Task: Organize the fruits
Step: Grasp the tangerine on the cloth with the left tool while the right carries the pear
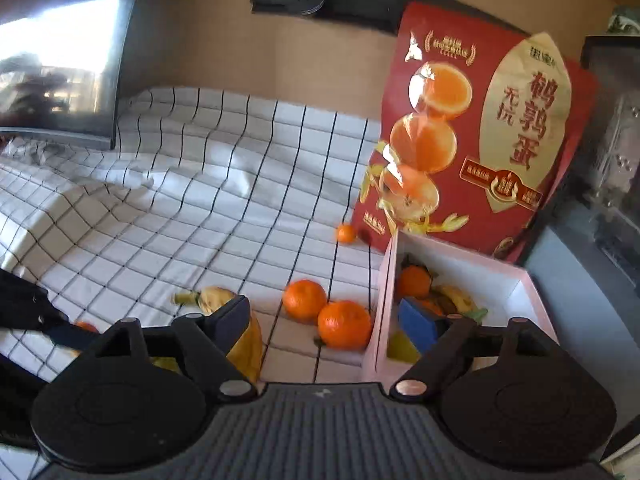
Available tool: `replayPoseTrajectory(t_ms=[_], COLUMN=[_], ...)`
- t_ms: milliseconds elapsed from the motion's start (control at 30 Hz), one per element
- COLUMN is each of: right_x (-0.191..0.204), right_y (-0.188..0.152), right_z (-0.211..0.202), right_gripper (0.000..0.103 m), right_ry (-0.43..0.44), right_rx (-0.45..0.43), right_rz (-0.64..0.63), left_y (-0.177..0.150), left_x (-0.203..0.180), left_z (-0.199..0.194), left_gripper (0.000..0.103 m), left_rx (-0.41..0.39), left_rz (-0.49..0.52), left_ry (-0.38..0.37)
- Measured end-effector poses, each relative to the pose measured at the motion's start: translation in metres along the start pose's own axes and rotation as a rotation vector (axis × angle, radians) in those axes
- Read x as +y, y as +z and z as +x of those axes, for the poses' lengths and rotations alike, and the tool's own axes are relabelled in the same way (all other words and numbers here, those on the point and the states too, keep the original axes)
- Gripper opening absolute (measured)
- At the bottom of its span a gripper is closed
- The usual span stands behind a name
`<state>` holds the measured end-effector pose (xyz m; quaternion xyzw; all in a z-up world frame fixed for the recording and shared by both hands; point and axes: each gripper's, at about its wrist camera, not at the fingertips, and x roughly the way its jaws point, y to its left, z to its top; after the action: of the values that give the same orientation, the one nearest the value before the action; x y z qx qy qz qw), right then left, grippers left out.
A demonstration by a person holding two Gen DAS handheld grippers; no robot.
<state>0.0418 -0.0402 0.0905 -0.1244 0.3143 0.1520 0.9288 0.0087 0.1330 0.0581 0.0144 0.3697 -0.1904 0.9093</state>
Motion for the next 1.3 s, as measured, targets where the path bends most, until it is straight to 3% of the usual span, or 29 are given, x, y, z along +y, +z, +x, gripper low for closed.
replayPoseTrajectory(t_ms=[67,267,467,600,733,1033,1300], right_x=[0.002,0.046,0.077,0.086,0.09,0.071,0.044], right_y=[-0.001,-0.007,-0.017,-0.026,-0.029,-0.024,-0.035], right_z=[0.003,0.013,0.037,0.044,0.041,0.014,-0.006], right_gripper=[0.083,0.083,0.083,0.08,0.059,0.059,0.059], right_ry=[0.081,0.187,0.229,0.211,0.19,0.208,0.171], right_rx=[0.067,0.086,0.148,0.154,0.147,0.158,0.189], right_rz=[0.004,-0.099,-0.155,-0.192,-0.232,-0.158,-0.086], left_y=[-0.001,-0.009,-0.022,-0.028,-0.029,-0.023,-0.02], left_x=[0.01,0.048,0.063,0.061,0.051,0.043,0.044], left_z=[-0.009,-0.031,-0.042,-0.041,-0.034,-0.014,0.01], left_gripper=[0.05,0.049,0.049,0.049,0.049,0.049,0.049], left_rx=[-0.014,-0.045,-0.038,-0.019,0.001,0.043,0.086], left_rz=[-0.031,-0.191,-0.258,-0.254,-0.21,-0.169,-0.16], left_ry=[0.029,0.149,0.205,0.198,0.181,0.193,0.202])
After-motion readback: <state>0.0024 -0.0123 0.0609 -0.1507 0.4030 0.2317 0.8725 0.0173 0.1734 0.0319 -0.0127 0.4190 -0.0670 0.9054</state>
